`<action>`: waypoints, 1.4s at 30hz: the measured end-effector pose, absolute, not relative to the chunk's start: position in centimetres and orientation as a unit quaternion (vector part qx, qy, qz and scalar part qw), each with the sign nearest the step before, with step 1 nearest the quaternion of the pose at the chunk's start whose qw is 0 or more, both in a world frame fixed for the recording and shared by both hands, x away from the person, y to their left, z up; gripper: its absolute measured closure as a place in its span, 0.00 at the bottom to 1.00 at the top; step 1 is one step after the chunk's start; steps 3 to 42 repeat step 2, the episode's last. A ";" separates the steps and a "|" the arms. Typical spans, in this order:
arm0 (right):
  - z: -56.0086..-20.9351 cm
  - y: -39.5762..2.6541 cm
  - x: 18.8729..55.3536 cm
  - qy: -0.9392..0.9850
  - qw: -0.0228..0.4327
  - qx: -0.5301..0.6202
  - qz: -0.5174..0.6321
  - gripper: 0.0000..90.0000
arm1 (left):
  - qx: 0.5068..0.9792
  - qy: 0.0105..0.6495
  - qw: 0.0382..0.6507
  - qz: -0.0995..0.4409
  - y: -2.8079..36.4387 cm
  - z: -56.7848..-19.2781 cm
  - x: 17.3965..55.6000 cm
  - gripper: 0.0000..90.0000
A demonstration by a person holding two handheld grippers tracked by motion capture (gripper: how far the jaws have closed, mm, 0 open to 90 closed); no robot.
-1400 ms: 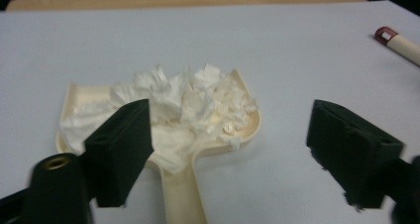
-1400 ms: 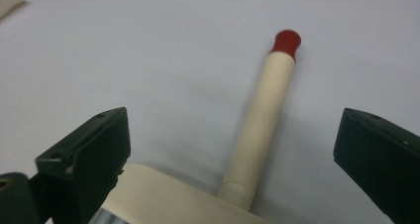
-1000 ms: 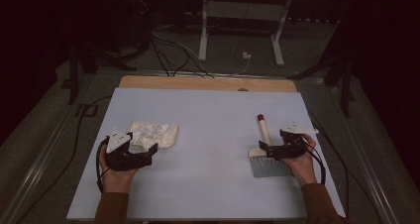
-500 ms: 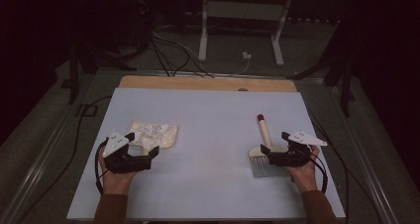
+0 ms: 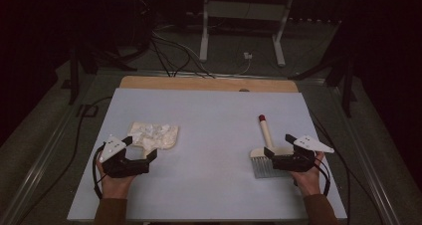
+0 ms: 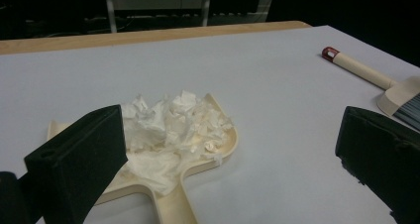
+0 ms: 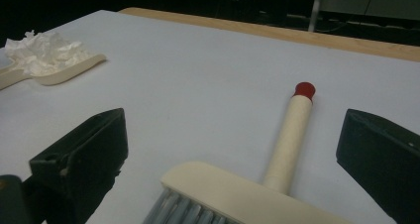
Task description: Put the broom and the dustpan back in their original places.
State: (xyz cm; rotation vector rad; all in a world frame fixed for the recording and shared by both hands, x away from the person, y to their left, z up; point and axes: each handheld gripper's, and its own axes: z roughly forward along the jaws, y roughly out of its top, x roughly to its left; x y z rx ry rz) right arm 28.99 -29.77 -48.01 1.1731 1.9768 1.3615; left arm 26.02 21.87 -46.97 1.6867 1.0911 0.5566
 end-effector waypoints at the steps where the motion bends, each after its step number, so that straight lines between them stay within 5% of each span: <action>1: -48.0 -29.8 28.9 0.719 0.232 0.428 0.496 0.00 | 0.698 0.452 0.505 0.230 21.9 -47.0 26.0 0.00; 42: -48.1 -29.9 28.9 0.719 0.232 0.429 0.496 0.00 | 0.698 0.453 0.505 0.230 21.9 -47.0 26.0 0.00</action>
